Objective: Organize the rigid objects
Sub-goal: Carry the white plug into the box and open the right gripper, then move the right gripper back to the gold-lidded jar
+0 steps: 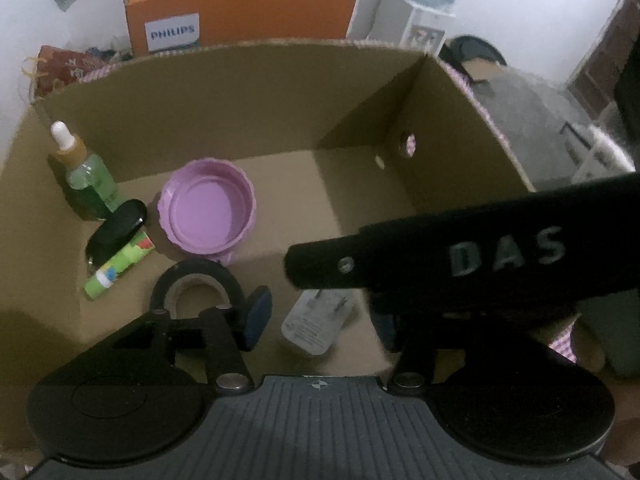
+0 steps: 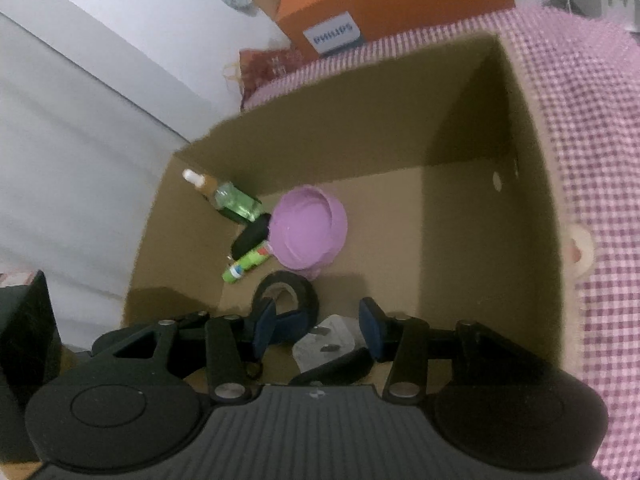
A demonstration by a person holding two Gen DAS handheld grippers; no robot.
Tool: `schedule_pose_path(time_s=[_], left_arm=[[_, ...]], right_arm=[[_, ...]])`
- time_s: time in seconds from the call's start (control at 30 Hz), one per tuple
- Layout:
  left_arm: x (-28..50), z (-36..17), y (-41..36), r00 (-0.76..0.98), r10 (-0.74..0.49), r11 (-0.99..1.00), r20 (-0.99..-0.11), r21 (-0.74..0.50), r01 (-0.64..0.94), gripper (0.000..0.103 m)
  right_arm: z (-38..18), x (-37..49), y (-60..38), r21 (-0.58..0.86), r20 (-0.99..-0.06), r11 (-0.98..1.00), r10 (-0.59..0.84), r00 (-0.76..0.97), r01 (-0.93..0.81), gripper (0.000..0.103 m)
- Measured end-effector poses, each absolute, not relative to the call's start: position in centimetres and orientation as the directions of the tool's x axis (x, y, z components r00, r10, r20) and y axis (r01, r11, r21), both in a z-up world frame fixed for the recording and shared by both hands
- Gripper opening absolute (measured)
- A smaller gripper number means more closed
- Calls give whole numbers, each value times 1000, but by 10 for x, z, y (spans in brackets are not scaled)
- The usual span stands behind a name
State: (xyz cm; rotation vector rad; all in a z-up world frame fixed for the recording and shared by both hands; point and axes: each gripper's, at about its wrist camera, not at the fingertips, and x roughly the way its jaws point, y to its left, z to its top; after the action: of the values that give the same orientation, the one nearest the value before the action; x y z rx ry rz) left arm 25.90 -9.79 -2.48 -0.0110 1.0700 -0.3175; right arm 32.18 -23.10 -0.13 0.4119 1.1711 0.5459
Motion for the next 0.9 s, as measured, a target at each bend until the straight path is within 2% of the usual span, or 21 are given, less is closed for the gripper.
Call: schedule_pose_path(time_s=[0.1,0.47,0.57,0.7,0.9], left_arm=[[248,-12,-94,478,-264,955,-838,-160,248,64],[165,39,-67,633,-296,951,-715,-157,267,75],[139,45,-56,657,-323,944,-681,-178,279,81],[111,46,-47,667,-328,942,-669,-175,287,84],[77,31,-43,668,-318,944,-673,-156,292,85]], right_arm=[[17,311,-239,572,-723,796,604,336,-200,49],[69,213,-293,644,-565,736,641,519,-208,49],[70,183,-302,674,-532,713,650,543,-193,50],[63,150,-306,711,-505,682,665,550,-171,50],[40,115,-297,734,-524,668,672,523,-123,51]])
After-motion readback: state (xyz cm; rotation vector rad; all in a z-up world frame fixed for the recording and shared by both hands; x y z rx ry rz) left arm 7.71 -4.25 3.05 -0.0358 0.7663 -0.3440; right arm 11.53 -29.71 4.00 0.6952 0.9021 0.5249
